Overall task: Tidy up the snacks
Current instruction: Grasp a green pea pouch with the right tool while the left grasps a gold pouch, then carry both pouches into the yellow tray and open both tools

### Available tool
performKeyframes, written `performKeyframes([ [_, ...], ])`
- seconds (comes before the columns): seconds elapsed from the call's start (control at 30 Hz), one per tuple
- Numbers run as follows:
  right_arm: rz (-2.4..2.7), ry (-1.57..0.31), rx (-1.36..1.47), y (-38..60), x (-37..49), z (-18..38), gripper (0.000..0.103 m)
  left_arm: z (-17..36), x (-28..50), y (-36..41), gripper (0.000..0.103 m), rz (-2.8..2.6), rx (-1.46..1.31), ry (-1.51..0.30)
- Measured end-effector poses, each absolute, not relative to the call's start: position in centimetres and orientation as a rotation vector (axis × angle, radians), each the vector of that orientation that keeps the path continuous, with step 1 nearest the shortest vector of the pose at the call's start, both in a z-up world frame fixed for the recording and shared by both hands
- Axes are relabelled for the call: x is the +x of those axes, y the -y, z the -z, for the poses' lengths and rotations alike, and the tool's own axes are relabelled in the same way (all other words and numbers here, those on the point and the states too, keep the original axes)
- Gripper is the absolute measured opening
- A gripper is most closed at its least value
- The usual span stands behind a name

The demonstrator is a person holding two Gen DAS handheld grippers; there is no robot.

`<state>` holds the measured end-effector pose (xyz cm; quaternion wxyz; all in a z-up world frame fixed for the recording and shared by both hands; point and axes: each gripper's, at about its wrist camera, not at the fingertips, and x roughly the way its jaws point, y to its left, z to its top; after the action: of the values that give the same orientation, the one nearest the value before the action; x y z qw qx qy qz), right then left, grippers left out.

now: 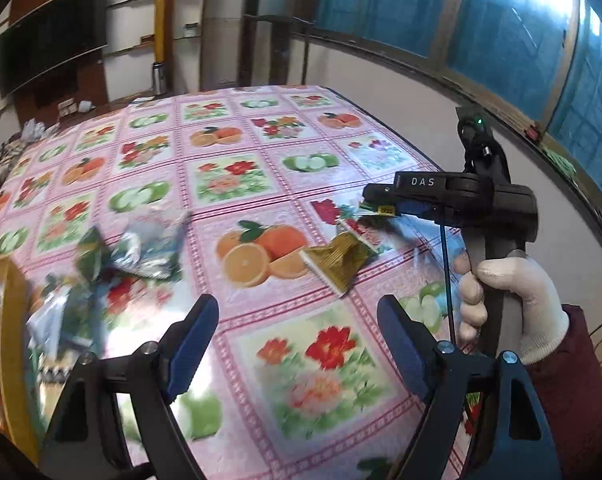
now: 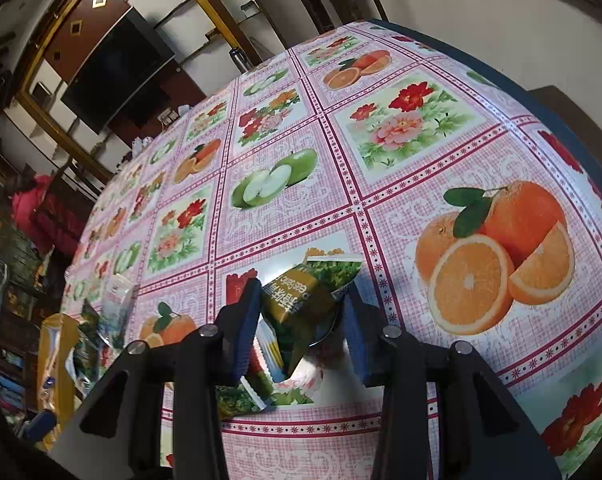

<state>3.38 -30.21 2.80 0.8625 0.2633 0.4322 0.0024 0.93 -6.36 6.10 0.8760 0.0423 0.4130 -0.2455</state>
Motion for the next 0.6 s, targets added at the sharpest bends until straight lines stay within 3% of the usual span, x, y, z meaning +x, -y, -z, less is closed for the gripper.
performKeyframes([
  [0.33,-0.057,-0.864,0.664,32.2,2.9,-3.6,0.041,-1.3,6.4,13.1,0.080,0.661,0.218,-0.934],
  [0.37,-0.062,-0.862,0.672,32.3,3.0,-3.7,0.041,-1.0,6.5,13.5,0.078,0.670,0.227,-0.947],
  [0.43,-0.067,-0.857,0.683,32.3,3.0,-3.8,0.041,-0.8,6.4,14.2,0.064,0.658,0.254,-0.954],
  [0.47,-0.071,-0.856,0.687,32.4,3.0,-3.8,0.041,-0.8,6.3,14.6,0.052,0.641,0.273,-0.953],
  [0.6,-0.074,-0.856,0.695,32.4,3.0,-3.8,0.041,-0.9,5.6,15.1,0.049,0.609,0.308,-0.962],
])
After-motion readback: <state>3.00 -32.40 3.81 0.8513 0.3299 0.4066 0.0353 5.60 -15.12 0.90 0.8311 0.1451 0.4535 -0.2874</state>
